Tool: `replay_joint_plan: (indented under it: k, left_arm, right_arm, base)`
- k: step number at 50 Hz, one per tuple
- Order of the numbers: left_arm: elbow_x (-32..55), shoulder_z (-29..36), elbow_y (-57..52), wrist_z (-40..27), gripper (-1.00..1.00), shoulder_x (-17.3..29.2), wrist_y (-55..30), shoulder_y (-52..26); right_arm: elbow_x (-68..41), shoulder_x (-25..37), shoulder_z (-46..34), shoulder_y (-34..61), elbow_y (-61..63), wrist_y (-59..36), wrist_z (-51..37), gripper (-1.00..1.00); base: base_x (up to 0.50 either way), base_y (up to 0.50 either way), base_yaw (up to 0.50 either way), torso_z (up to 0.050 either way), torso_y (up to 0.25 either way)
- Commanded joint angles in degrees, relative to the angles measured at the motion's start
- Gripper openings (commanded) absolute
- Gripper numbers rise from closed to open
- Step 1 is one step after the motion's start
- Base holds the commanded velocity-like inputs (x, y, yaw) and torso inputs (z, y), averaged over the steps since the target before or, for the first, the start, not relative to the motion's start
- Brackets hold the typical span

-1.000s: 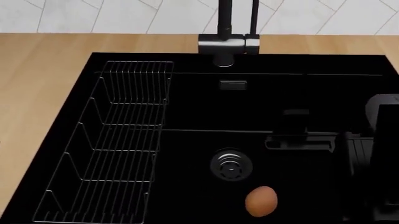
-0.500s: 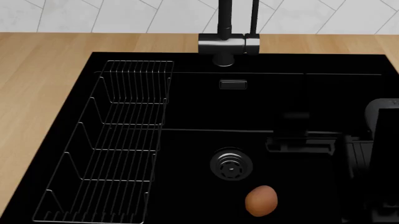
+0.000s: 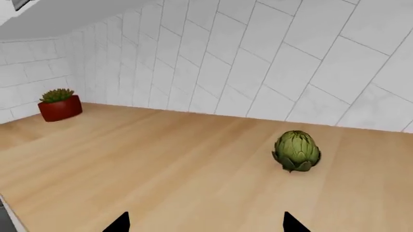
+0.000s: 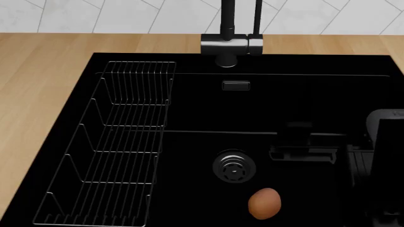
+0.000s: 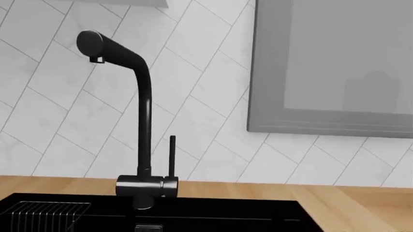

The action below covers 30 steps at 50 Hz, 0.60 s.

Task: Pick the cherry from the counter and place it in the sink

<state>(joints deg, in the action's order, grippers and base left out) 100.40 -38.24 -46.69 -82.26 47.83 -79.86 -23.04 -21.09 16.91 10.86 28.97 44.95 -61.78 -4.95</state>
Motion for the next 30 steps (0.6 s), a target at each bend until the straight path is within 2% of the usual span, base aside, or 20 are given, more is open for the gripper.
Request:
replay_joint_plan:
  k: [1, 6, 10, 15, 18, 30]
  left_arm:
    - [-1.66, -4.42, 1.24, 1.03, 1.0, -1.4, -0.49, 4.28]
    - [-3.89, -3.81, 2.15, 2.38, 1.0, -1.5, -0.62, 4.37]
    - [-8.46, -3.15, 2.55, 6.29, 1.0, -2.98, -0.62, 4.09]
    - [-19.62, 3.16, 4.77, 13.72, 1.0, -4.97, 1.31, 1.98]
    - [-23.42, 5.47, 6.02, 15.97, 1.0, -5.17, 2.59, 1.66]
    - [-28.26, 9.54, 11.28, 18.13, 1.0, -4.29, 4.76, -1.33]
  right_arm:
    - [-0.06, 0.07, -0.29, -0.41, -0.56, 0.81, -0.17, 1.0]
    - [0.03, 0.03, -0.51, -0.72, -0.9, 1.33, -0.3, 1.0]
    - [-0.01, -0.02, -0.73, -0.78, -1.28, 1.82, -0.26, 1.0]
    - [-0.08, 0.0, -1.08, -0.8, -1.88, 2.49, -0.07, 1.0]
    - [-0.12, 0.05, -1.11, -0.94, -1.94, 2.67, -0.09, 1.0]
    - [-0.2, -0.05, -1.31, -1.44, -2.92, 3.8, -0.1, 1.0]
  base:
    - [0.0, 0.0, 0.0, 0.0, 0.0]
    - [0.0, 0.0, 0.0, 0.0, 0.0]
    - [0.0, 0.0, 0.0, 0.0, 0.0]
    - [0.0, 0.0, 0.0, 0.0, 0.0]
    - [0.0, 0.0, 0.0, 0.0, 0.0]
    - [0.0, 0.0, 0.0, 0.0, 0.0]
